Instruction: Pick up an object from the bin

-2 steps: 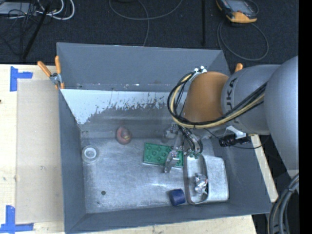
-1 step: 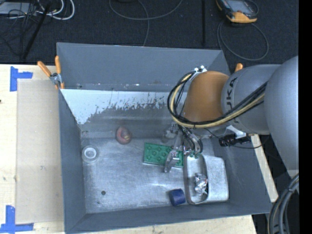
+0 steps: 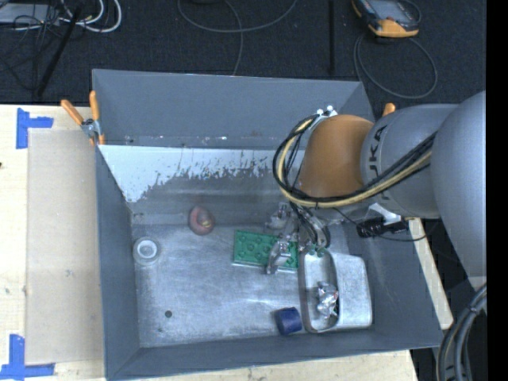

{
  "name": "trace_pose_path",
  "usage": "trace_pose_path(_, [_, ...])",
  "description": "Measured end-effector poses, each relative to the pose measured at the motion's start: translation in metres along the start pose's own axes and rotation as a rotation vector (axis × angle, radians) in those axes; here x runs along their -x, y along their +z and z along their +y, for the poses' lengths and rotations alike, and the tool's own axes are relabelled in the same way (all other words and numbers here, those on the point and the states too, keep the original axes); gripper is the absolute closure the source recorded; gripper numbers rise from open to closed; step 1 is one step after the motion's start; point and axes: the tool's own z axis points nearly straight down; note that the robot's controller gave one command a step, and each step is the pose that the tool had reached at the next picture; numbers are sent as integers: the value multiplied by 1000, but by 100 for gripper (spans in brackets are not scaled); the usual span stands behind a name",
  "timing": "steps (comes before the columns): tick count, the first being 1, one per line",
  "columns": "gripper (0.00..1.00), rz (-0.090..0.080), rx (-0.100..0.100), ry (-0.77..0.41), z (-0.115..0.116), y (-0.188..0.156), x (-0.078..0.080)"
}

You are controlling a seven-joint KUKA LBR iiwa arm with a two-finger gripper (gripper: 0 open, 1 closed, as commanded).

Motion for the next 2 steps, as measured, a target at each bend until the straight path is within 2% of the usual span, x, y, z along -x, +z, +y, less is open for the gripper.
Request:
trace_pose_path(1, [100, -1, -1, 0, 0, -13, 0])
trace_pose_path(2, [100, -3, 0, 0, 0, -56, 1])
